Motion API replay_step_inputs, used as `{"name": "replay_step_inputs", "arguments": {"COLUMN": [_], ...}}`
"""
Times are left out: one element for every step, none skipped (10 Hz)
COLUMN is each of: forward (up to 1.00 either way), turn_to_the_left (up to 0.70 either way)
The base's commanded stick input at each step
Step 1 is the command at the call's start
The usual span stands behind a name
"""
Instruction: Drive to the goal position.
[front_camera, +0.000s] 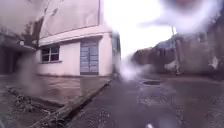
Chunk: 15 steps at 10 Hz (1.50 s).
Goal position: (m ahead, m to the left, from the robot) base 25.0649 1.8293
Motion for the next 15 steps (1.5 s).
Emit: {"name": "replay_step_inputs", "arguments": {"forward": [0.0,0.0,0.0,0.0,0.0,0.0,0.0,0.0,0.0,0.0,0.0,0.0,0.0,0.0,0.0], "turn_to_the_left": [0.0,0.0,0.0,0.0,-0.19,-0.56,-0.7,-0.7,-0.7,-0.7,-0.7,-0.7,-0.7,-0.7,-0.7]}}
